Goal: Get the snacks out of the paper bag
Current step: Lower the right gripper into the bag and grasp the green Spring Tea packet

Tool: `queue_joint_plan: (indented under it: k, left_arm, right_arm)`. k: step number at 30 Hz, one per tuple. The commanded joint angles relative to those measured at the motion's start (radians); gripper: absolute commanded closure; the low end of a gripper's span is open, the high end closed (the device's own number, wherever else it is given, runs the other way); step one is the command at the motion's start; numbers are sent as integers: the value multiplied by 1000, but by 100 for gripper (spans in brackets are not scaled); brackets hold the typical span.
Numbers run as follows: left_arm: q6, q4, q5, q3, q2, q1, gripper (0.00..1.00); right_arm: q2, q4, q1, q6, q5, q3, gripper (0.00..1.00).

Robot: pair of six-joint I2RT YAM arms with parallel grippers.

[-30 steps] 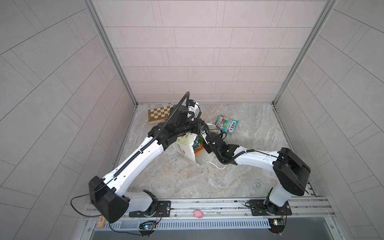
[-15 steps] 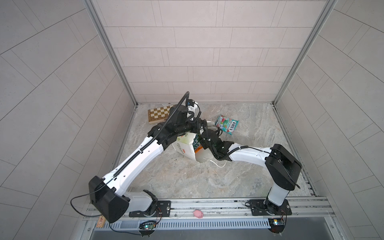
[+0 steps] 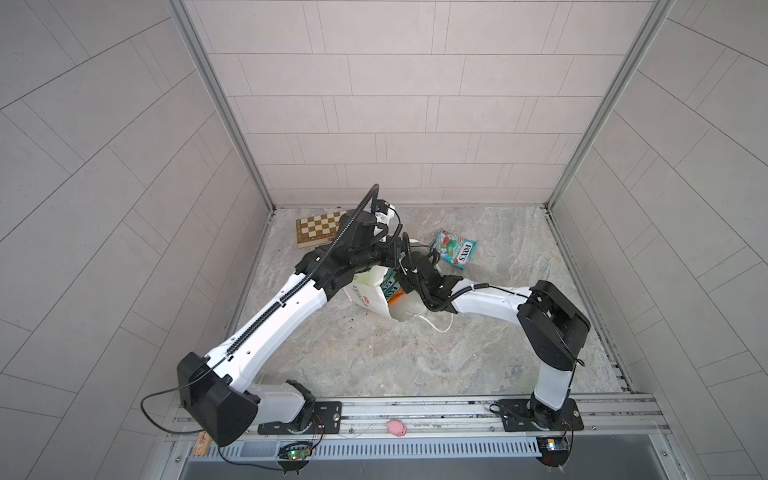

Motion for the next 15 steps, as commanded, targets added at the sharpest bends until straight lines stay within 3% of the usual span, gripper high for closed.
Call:
queue_joint_plan:
  k: [1, 3, 15]
  left_arm:
    - [13, 10, 37, 16, -31, -10, 100]
    - [13, 10, 32, 16, -27, -11, 100]
    - [1, 15, -3, 5, -18, -11, 100]
  right_arm:
    - [-3, -22, -12, -8, -53, 0, 91]
    - [-16, -15, -13, -12, -75, -11, 100]
    - [-189, 14, -14, -19, -136, -138, 100]
